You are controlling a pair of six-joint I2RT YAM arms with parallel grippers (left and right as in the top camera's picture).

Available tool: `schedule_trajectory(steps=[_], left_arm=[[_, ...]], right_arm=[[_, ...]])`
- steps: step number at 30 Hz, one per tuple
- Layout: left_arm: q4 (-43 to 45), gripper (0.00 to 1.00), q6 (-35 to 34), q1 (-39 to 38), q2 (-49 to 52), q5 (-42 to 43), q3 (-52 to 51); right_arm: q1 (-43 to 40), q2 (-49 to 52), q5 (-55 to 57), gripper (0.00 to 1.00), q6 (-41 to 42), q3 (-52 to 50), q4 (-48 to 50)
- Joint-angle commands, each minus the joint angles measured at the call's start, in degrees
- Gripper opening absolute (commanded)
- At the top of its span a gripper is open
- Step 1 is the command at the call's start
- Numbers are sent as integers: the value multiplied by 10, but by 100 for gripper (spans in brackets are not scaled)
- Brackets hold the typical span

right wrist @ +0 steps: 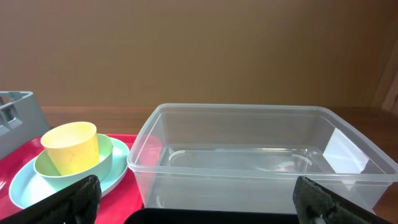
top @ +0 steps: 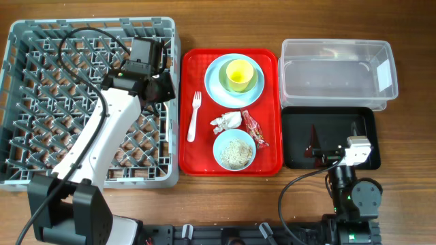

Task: Sort waste into correct bins and load items into the dishwasher rack
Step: 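Release the spoon and move the left gripper back to the white fork, then grasp the white fork with the left gripper and place it in the rack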

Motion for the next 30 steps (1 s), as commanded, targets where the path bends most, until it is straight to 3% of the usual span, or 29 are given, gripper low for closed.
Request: schedule_trajectory(steps=[1, 12, 16, 30], left_arm=[[-14, 19, 1, -34, -11, 66, 10], [7, 25, -36, -162, 40, -30, -19], [31, 29, -36, -165, 79, -77, -31], [94, 26, -36, -165, 180, -77, -32]], right_arm=[[2, 1, -5, 100, -2, -1, 2], [2, 1, -5, 100, -2, -1, 2], [2, 1, -5, 100, -2, -1, 2], [2, 1, -5, 100, -2, -1, 2]])
